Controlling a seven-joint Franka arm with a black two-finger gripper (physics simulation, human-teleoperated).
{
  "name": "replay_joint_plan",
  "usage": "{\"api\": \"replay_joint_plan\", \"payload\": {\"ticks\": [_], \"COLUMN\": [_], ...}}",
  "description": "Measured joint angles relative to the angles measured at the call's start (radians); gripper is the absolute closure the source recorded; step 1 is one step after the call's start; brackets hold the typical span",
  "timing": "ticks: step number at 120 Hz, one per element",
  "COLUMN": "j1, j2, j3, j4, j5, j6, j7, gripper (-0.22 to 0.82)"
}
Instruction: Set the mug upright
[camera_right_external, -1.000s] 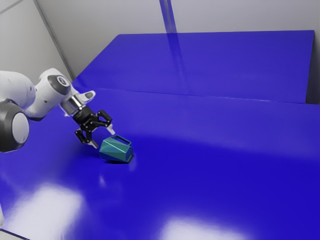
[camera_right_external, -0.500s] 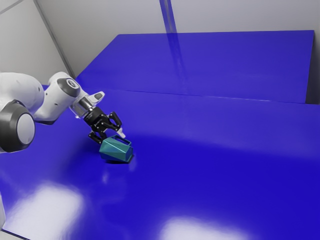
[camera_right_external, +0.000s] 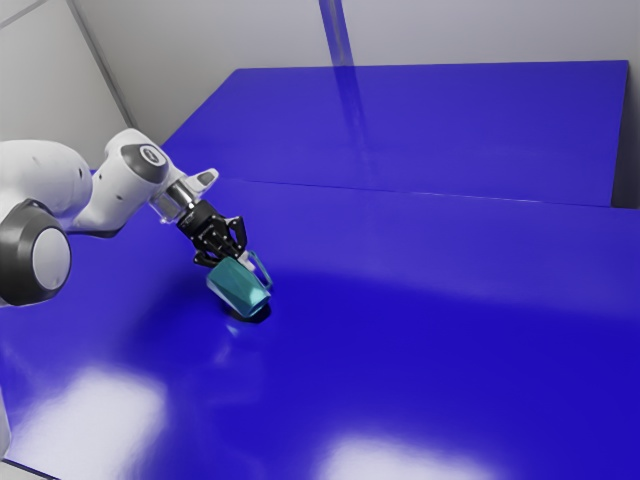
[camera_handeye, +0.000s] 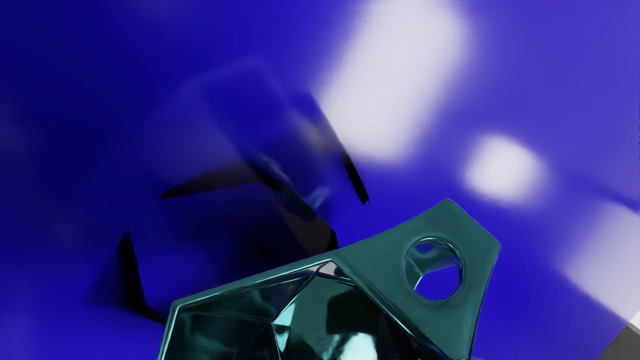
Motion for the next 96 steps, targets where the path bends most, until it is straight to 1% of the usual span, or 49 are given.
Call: {"api": "replay_joint_plan", "payload": {"ticks": [7, 15, 27, 34, 48, 65, 80, 96], "j1": [-0.008, -0.02, -0.043, -0.062, -0.111, -0.132, -0.174, -0.225], "j2": [-0.021, -0.067, -0.148, -0.196, -0.297, -0.424, -0.48, -0.493], "j3": [-0.003, -0.022, -0.057, -0.085, -0.113, -0.191, -0.224, -0.231], "j4": [0.0, -0.008, -0.05, -0.097, -0.221, -0.37, -0.467, -0.527], "j5": [0.012, 0.054, 0.171, 0.256, 0.409, 0.606, 0.753, 0.869], "j6": [0.002, 0.014, 0.062, 0.113, 0.232, 0.373, 0.507, 0.64], "j7": [-0.007, -0.015, -0.028, -0.035, -0.053, -0.105, -0.16, -0.218], "gripper": [0.76, 0.77, 0.78, 0.78, 0.78, 0.79, 0.79, 0.78]}}
